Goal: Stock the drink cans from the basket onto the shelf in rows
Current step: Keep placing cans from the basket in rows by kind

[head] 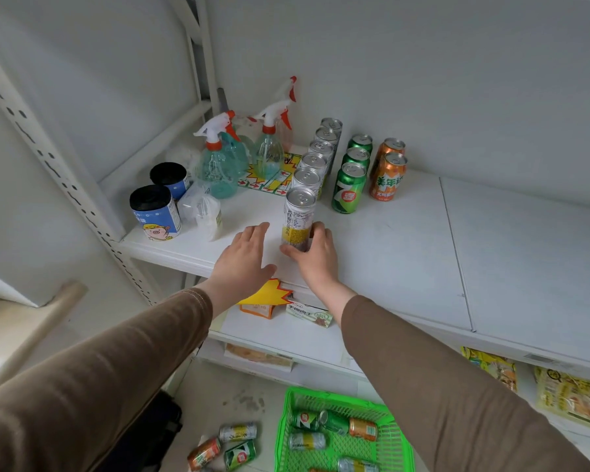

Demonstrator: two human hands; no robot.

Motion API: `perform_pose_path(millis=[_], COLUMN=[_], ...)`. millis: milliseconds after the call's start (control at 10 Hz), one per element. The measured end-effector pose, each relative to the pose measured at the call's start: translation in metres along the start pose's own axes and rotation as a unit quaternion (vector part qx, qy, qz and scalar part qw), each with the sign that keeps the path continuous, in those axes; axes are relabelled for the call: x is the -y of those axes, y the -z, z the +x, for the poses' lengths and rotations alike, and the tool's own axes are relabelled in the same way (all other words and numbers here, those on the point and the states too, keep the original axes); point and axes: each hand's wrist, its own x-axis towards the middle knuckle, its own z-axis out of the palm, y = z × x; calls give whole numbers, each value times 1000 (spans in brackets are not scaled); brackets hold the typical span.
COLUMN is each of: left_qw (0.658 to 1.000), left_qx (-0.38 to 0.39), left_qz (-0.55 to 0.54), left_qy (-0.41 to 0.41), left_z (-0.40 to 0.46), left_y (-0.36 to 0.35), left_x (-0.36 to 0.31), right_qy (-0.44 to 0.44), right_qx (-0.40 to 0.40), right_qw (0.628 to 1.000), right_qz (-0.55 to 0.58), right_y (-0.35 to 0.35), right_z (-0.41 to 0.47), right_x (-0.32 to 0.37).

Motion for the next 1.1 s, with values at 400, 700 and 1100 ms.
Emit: perform_pose_path(millis=[400, 700, 1100], left_qw=[1000, 999, 990], left_qx=[10, 7, -99], left_qz=[0, 1, 45], left_qy=[9, 34, 88], left_z=[0, -20, -118], left_y=[-2, -9, -87], left_x=[-2, -14, -94], right_qy=[25, 28, 305], right_qx=[37, 29, 25], right_qw=[999, 999, 936], right_qz=[18, 16, -174], right_y=[6, 14, 92], right_z=[7, -11, -109], right_x=[-11, -22, -96])
